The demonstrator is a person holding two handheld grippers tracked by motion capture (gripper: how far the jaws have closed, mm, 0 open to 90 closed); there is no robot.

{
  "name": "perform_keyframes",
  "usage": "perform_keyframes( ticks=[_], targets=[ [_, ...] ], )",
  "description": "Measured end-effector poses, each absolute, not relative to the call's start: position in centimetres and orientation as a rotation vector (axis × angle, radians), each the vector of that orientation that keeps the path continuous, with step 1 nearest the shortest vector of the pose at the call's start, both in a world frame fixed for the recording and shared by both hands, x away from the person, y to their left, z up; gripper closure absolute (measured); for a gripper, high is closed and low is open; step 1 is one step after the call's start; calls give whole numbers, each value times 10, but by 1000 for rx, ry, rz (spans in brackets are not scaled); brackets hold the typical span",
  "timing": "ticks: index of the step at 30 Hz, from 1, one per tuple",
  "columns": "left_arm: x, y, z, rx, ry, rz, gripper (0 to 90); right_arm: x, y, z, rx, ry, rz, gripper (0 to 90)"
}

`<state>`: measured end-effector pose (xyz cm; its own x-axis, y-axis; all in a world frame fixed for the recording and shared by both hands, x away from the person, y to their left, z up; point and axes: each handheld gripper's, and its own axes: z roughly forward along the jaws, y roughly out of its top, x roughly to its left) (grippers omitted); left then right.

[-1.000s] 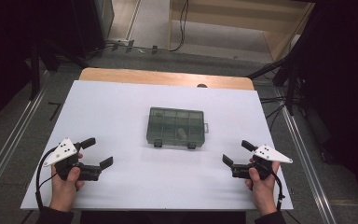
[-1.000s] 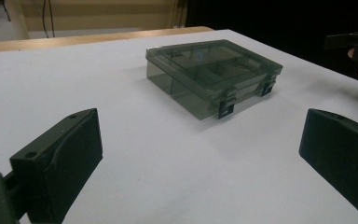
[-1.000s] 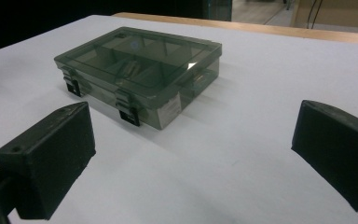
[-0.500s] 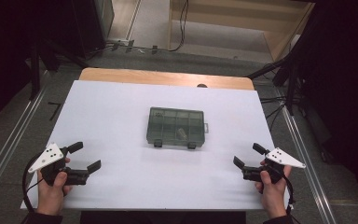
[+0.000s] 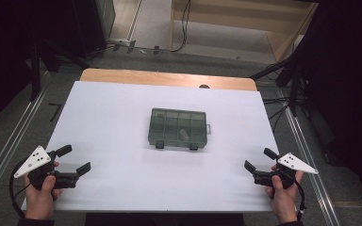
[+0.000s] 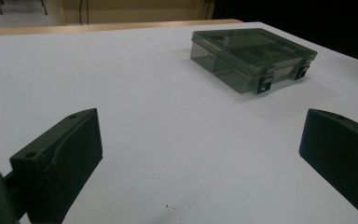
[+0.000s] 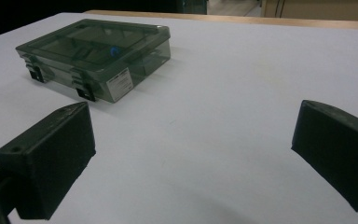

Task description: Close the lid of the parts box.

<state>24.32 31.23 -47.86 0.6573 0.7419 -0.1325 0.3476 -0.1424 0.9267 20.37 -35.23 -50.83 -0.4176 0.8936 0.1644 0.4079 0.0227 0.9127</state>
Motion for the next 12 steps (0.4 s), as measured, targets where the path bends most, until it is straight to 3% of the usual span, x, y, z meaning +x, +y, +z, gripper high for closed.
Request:
perform_keyframes(
  ticks=[12],
  targets=[
    [244, 312, -481, 1749, 892, 429, 0, 199, -366, -513, 1349, 1819, 1379, 0]
  ],
)
